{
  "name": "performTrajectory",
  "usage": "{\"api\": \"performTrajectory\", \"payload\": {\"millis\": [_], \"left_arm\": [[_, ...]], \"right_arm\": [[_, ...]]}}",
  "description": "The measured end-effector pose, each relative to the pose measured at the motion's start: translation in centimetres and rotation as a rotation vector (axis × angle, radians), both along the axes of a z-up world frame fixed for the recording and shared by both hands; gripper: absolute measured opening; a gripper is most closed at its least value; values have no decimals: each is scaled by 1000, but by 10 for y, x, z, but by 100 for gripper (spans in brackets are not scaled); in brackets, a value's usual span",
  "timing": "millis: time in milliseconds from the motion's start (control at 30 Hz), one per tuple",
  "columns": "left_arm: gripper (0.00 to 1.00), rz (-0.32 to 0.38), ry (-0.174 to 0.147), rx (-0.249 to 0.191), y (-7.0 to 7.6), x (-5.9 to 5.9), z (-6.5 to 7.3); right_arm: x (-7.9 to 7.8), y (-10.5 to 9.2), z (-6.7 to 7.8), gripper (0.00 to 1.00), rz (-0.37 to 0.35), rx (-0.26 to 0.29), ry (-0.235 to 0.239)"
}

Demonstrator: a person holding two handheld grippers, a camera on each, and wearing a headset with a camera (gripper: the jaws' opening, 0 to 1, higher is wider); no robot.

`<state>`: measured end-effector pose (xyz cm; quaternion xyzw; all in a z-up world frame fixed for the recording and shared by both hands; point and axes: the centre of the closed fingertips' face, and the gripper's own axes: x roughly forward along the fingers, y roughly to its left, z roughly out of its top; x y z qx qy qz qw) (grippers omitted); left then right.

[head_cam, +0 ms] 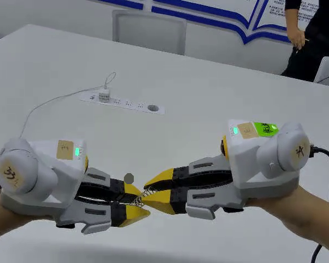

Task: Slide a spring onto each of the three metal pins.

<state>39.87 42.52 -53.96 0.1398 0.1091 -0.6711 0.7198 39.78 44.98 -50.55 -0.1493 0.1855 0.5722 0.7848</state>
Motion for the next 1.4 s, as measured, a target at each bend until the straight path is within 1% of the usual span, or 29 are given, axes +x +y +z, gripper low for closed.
{"api": "performTrajectory", "payload": {"millis": [67,133,167,233,267,333,433,467,533,600,633,667,700,733,800,867,933,1000,1033,1100,1167,1200,1267,1333,1400], "left_arm": [[12,19,13,-5,2,3,1],[12,31,22,-16,4,5,2],[12,47,25,-19,6,8,2],[12,55,37,-17,9,8,2],[12,57,37,-18,10,9,2],[12,63,40,-13,12,9,0],[12,88,35,19,19,13,-6],[14,97,40,24,22,14,-8],[19,123,39,22,28,18,-8],[21,156,57,7,33,23,-5],[23,176,80,-8,35,25,-3],[25,194,95,-34,37,29,2],[27,194,86,-45,39,30,5],[29,200,78,-58,41,32,9],[30,212,71,-61,44,36,11],[32,243,49,-61,49,44,12],[36,278,49,-71,55,52,14],[39,297,31,-89,60,58,19],[40,304,31,-94,62,59,20],[42,319,26,-95,66,63,22],[45,336,19,-94,69,68,24],[47,341,19,-95,69,69,24],[57,372,4,-114,71,76,28],[68,382,24,-117,73,78,28],[72,390,18,-106,75,79,26]], "right_arm": [[3,1,0,10,-6,-5,-6],[5,1,1,10,-14,5,-5],[7,1,2,10,-19,6,-11],[9,2,3,10,-22,9,-16],[9,2,4,10,-23,10,-18],[11,1,4,10,-28,9,-18],[16,-4,4,10,-40,-2,-24],[19,-6,4,10,-47,-4,-25],[25,-13,4,10,-69,-17,-31],[32,-19,4,10,-88,-30,-35],[35,-21,3,10,-98,-38,-35],[39,-25,3,10,-121,-42,-24],[41,-27,3,10,-136,-29,-8],[44,-29,5,10,-143,-21,-8],[49,-32,4,10,-162,-28,-9],[56,-39,1,10,-185,-57,-15],[62,-46,-3,10,-211,-79,-15],[68,-51,-5,10,-237,-88,-12],[70,-54,-7,10,-248,-95,-9],[76,-62,-13,10,-265,-132,-18],[81,-68,-21,10,-283,-158,-10],[84,-70,-23,10,-294,-159,-5],[89,-75,-29,10,-317,-170,13],[94,-80,-35,10,-338,-185,22],[97,-83,-40,10,-353,-191,35]]}}
